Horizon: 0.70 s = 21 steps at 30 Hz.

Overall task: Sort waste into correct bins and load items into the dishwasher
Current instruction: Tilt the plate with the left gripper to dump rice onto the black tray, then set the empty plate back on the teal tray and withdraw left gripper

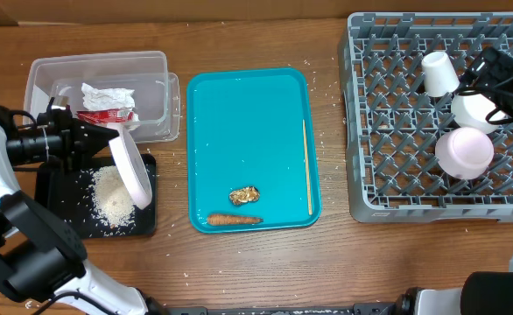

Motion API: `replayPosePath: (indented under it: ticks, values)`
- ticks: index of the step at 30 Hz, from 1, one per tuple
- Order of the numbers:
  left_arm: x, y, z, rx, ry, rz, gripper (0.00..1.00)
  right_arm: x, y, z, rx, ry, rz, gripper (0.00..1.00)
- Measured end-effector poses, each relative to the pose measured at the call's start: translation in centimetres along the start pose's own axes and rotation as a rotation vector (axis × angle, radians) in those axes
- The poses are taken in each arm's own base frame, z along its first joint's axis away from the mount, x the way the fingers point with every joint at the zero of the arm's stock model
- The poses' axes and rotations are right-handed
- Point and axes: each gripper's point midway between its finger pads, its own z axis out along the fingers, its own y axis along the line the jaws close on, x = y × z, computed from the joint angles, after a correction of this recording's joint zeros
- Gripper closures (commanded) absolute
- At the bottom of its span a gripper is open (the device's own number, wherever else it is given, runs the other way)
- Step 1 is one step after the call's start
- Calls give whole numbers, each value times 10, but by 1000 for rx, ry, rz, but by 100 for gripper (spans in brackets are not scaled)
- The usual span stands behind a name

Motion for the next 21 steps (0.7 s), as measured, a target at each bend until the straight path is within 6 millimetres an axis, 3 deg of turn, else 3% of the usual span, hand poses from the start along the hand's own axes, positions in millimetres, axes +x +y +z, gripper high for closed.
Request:
replayPosePath:
  ticks: [8, 13, 19, 21]
  values:
    - [29, -23, -3, -157, -75, 111, 96, 0, 0, 0, 0, 0, 1, 0]
    - [57, -43, 22, -290, -67, 218, 96, 1, 0, 0, 1, 3, 0, 0]
    - [94, -83, 118, -408, 4, 516, 96, 1, 0, 0, 2, 4, -1, 0]
    - [115, -92, 159, -469, 2, 605, 96, 1, 0, 0, 2, 4, 0, 0]
